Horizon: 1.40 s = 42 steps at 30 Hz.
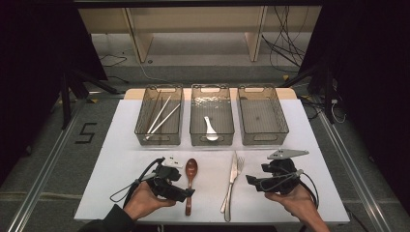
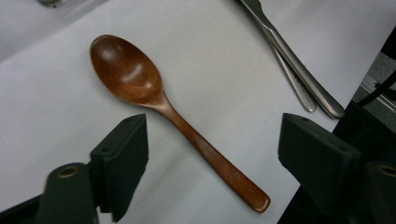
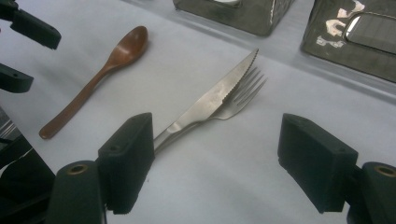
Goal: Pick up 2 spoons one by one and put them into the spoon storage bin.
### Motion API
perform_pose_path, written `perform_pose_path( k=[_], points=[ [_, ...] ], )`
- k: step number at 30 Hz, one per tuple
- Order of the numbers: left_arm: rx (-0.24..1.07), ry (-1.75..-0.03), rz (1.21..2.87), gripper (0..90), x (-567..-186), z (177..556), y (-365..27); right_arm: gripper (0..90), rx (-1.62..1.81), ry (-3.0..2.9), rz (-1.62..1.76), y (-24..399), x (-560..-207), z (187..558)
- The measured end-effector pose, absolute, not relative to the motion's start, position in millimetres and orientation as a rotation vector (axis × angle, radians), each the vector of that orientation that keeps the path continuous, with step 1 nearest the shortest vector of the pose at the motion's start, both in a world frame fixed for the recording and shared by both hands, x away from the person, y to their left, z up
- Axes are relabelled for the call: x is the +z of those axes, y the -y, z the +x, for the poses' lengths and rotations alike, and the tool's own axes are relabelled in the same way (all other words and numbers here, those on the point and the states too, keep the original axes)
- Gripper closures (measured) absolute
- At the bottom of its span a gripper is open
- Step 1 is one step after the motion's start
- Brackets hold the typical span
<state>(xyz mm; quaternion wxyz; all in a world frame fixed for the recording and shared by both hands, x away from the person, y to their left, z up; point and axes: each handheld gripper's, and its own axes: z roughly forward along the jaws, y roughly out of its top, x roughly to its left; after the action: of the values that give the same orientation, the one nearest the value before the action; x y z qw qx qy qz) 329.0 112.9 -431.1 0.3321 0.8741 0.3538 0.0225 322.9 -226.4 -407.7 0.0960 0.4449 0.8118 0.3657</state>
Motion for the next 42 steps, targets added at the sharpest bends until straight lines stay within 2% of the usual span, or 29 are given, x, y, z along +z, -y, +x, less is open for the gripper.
perform_pose_path(
  k=[5, 9, 13, 19, 23, 42],
  points=[
    [0.020, -0.862, 2.318, 50.1, -436.9, 327.2, -102.5, 27.8, 1.085, -2.397, 1.319, 228.5, -408.8, 320.2],
    [0.007, -0.830, 2.361, 63.8, -442.5, 327.5, -94.7, 27.0, 1.089, -2.390, 1.325, 229.8, -408.8, 317.5],
    [-0.016, -0.806, 2.390, 74.6, -447.4, 328.9, -89.3, 27.0, 1.104, -2.377, 1.327, 231.3, -409.4, 314.8],
    [-0.044, -0.782, 2.435, 85.2, -456.5, 329.7, -83.4, 27.0, 1.102, -2.388, 1.316, 229.8, -410.4, 313.1],
    [-0.069, -0.760, 2.478, 88.5, -462.4, 329.8, -79.5, 27.0, 1.095, -2.399, 1.310, 228.0, -410.8, 313.0],
    [-0.110, -0.820, 2.631, 88.6, -465.1, 340.4, -94.5, 27.1, 1.105, -2.392, 1.302, 229.7, -406.4, 312.2]
  ],
)
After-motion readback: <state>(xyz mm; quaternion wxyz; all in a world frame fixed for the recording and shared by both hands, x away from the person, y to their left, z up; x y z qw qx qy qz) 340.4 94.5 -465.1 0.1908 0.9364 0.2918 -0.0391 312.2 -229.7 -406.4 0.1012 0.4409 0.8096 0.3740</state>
